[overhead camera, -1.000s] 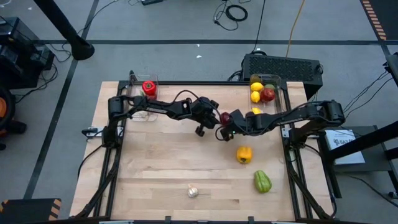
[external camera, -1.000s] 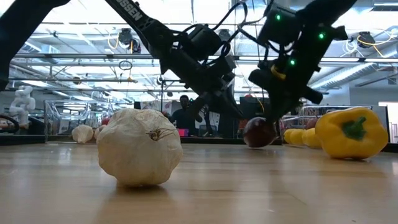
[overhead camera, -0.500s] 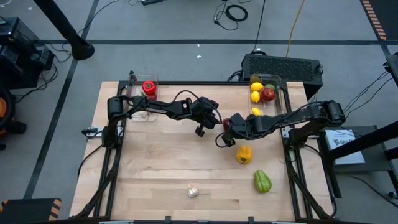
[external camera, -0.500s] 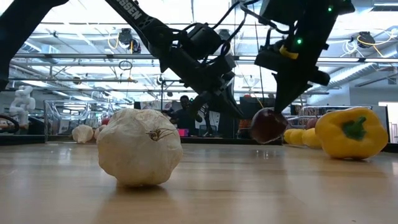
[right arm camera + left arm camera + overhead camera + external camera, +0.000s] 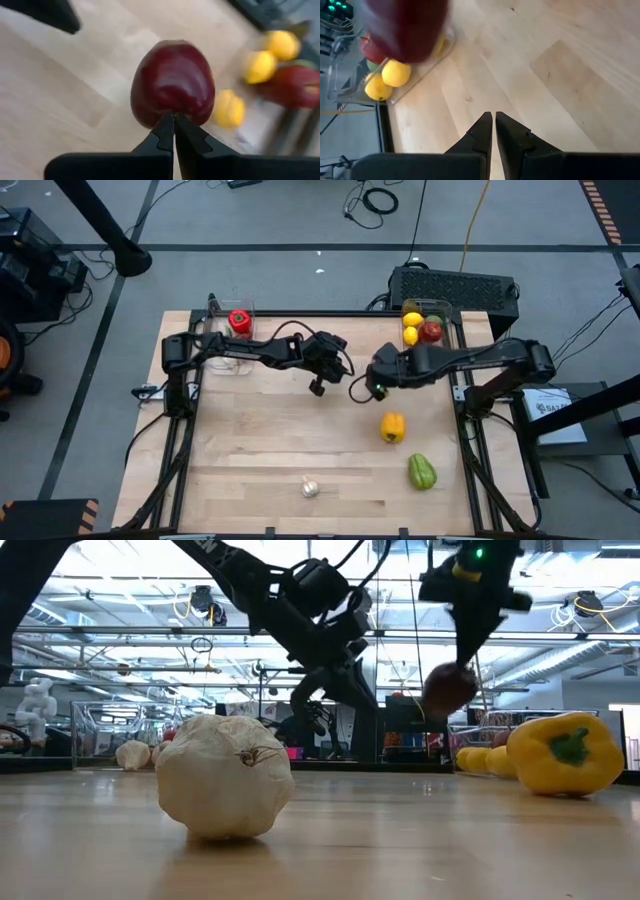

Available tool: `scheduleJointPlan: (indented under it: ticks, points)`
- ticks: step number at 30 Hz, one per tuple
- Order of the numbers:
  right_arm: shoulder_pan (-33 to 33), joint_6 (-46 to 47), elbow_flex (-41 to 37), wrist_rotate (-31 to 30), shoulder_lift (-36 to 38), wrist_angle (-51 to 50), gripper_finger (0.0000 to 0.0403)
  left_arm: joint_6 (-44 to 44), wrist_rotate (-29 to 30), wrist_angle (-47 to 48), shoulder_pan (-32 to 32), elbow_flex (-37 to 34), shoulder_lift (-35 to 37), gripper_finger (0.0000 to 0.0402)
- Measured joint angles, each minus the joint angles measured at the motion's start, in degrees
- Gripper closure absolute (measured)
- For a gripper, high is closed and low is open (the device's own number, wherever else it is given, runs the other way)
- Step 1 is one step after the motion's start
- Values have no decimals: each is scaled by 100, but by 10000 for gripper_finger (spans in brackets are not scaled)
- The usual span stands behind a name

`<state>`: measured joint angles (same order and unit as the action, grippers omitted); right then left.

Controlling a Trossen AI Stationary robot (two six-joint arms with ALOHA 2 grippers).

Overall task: Sort produce into baskets
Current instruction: Put the apple into the right transparent bin

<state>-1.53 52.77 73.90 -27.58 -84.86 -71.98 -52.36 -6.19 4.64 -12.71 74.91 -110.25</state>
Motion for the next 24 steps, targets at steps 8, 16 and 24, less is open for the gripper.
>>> scheduleJointPlan:
  ticks: [8,16,24]
  points:
    - [484,106,1093,-147,1,-1809,402,90,1,103,0,0,50,371]
    - [1261,-403,1031,-128,115,-1796,402,101,1,111,0,0,50,371]
    - [2142,-1152,658,24,173,-1802,402,103,1,190,0,2,50,371]
